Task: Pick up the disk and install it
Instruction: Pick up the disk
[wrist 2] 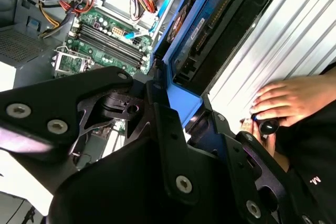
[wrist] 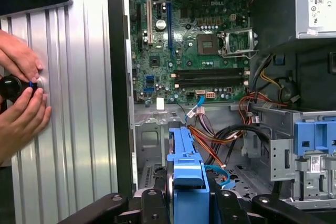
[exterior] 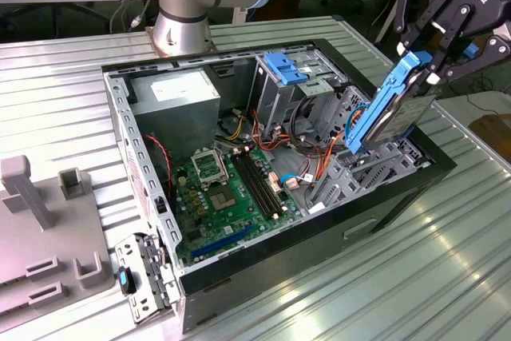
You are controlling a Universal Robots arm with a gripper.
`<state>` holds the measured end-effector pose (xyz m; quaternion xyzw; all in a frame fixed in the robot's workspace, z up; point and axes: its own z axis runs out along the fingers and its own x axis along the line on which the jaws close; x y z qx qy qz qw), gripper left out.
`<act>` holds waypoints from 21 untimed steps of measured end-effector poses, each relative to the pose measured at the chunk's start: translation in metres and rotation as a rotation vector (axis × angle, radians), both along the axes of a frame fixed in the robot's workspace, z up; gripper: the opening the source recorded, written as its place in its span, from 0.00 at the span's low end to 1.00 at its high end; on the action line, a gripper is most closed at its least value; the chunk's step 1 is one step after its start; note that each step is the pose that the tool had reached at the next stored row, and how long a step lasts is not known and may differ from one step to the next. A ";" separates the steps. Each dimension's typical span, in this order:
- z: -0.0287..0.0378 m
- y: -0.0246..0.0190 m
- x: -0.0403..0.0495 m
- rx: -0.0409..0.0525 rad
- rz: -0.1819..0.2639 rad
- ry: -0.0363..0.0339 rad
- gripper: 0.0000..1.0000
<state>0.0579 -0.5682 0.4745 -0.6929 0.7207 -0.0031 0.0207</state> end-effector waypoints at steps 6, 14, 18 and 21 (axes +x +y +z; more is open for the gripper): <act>-0.0094 -0.0004 0.0001 0.0001 -0.008 0.0000 0.37; -0.0196 -0.0024 0.0001 0.0000 -0.011 0.0000 0.37; -0.0216 -0.0031 0.0001 0.0001 -0.011 0.0000 0.37; -0.0227 -0.0035 0.0001 0.0001 -0.011 0.0000 0.37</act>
